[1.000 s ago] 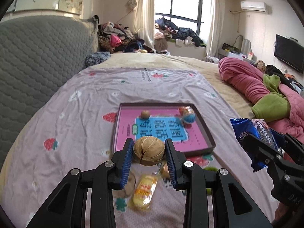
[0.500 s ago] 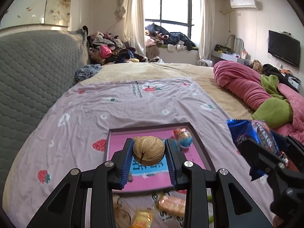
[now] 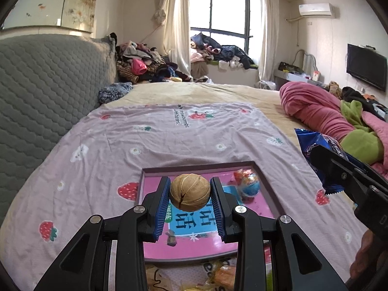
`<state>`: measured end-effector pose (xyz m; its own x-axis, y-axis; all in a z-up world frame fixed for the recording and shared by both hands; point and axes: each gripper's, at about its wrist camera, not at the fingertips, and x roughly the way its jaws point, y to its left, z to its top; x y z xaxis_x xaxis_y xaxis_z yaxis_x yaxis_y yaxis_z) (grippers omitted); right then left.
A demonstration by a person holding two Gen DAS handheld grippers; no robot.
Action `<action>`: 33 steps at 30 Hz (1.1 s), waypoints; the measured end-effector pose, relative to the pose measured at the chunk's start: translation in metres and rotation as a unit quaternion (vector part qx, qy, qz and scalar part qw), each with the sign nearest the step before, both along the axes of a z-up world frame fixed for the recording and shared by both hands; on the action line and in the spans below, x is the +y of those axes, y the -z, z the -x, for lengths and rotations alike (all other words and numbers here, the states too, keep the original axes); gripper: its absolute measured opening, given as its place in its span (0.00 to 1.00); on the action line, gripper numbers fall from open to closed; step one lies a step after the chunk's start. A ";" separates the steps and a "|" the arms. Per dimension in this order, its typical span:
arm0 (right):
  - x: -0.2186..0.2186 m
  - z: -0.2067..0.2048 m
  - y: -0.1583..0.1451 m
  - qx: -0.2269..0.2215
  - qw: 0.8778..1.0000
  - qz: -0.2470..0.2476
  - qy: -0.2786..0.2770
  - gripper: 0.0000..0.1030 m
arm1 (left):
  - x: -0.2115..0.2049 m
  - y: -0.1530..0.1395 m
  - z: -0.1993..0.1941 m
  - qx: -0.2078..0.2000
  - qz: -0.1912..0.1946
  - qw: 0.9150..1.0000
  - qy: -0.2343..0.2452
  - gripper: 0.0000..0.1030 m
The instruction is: Organize objects
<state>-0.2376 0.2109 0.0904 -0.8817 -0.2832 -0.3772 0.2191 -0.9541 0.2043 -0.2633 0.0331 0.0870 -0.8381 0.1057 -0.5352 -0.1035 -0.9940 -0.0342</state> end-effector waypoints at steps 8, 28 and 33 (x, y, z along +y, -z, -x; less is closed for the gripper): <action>-0.003 0.025 0.036 -0.033 0.999 -0.014 -0.004 0.55 | -0.006 0.034 0.018 -0.021 0.002 1.000 -0.007 0.34; -0.010 0.042 0.061 -0.057 0.997 -0.044 0.001 0.55 | -0.013 0.076 0.056 -0.072 -0.005 0.997 -0.005 0.34; -0.008 0.051 0.072 -0.073 0.996 -0.048 0.004 0.55 | -0.014 0.089 0.066 -0.087 -0.002 0.996 -0.007 0.34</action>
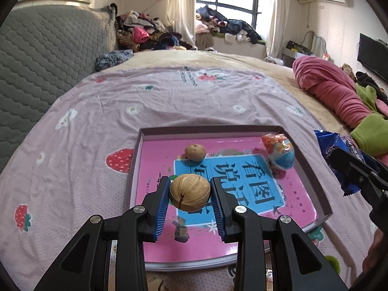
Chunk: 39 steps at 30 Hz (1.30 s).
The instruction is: Organize objects
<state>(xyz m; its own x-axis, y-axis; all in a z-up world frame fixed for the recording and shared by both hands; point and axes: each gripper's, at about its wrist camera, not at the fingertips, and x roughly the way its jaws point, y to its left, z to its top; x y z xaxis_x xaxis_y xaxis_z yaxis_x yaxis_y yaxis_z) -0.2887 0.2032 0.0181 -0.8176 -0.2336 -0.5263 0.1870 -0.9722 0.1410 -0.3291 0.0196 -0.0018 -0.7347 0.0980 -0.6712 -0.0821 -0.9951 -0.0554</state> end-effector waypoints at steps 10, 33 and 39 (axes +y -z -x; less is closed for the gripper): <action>0.004 0.020 0.029 -0.045 0.999 -0.009 0.002 0.55 | -0.002 0.027 0.020 -0.042 -0.012 0.999 0.001 0.34; 0.014 0.046 0.077 -0.132 0.991 -0.021 0.016 0.55 | -0.006 0.058 0.037 -0.099 -0.016 0.995 0.000 0.34; 0.018 0.050 0.088 -0.155 0.987 -0.023 0.024 0.55 | -0.007 0.063 0.039 -0.113 -0.024 0.993 0.002 0.34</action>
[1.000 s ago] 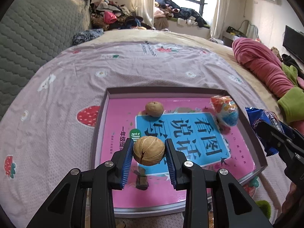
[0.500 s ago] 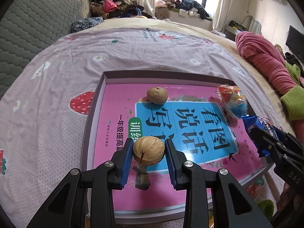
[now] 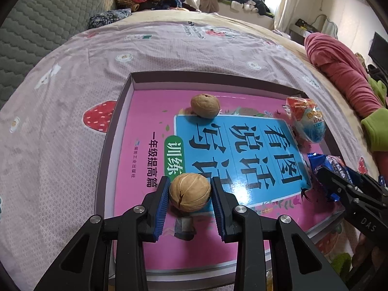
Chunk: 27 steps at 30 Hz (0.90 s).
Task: Organize objects
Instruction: 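Lower the walnut with the left gripper while the right lowers the cookie pack into the tray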
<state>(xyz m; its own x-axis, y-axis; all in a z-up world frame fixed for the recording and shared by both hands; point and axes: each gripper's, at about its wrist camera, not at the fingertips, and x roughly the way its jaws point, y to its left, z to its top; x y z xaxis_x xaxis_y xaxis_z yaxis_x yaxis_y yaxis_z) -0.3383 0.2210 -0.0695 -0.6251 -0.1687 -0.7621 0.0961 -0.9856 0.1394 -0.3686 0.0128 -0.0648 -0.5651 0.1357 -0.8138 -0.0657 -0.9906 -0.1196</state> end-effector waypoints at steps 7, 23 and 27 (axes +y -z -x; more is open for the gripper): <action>-0.005 0.000 0.002 -0.002 1.000 -0.017 -0.006 0.55 | 0.001 0.002 0.001 -0.004 0.004 1.000 0.002 0.34; -0.019 0.002 0.009 -0.012 0.998 -0.054 -0.026 0.57 | 0.003 0.001 0.001 -0.012 0.010 1.000 0.005 0.59; -0.019 0.002 0.009 -0.012 0.998 -0.057 -0.027 0.57 | 0.001 -0.001 0.001 -0.013 0.007 1.000 0.002 0.62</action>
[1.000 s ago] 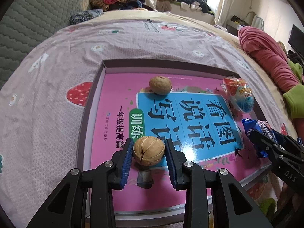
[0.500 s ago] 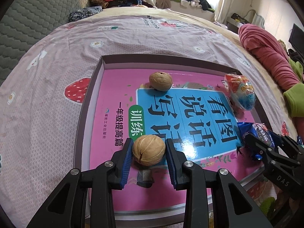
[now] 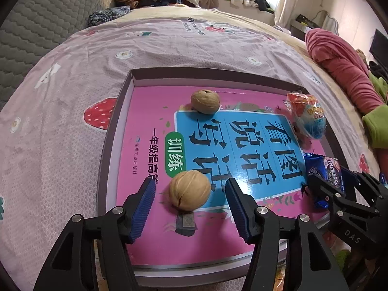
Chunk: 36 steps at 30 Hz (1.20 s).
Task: Organize objects
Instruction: 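Lower the walnut with the left gripper while the right lowers the cookie pack into the tray, then open both grippers to release the walnut and cookie pack in the tray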
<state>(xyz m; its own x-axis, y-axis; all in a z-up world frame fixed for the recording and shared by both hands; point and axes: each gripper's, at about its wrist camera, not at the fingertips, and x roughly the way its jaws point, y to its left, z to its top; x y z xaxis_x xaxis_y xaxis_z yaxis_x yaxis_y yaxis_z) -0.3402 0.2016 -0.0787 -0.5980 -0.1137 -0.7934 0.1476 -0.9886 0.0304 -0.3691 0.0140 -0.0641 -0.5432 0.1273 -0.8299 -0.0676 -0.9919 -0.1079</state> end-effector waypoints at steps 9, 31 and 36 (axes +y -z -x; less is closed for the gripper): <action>0.000 0.000 -0.002 0.000 1.000 -0.003 0.001 0.60 | -0.001 -0.002 -0.001 -0.005 -0.011 1.000 0.002 0.70; 0.002 -0.008 -0.020 0.029 1.000 -0.008 0.004 0.70 | -0.006 -0.024 -0.010 0.020 -0.026 0.999 -0.003 0.78; 0.002 -0.012 -0.028 0.042 0.999 -0.007 0.006 0.72 | -0.006 -0.035 -0.016 0.032 -0.030 0.999 -0.002 0.81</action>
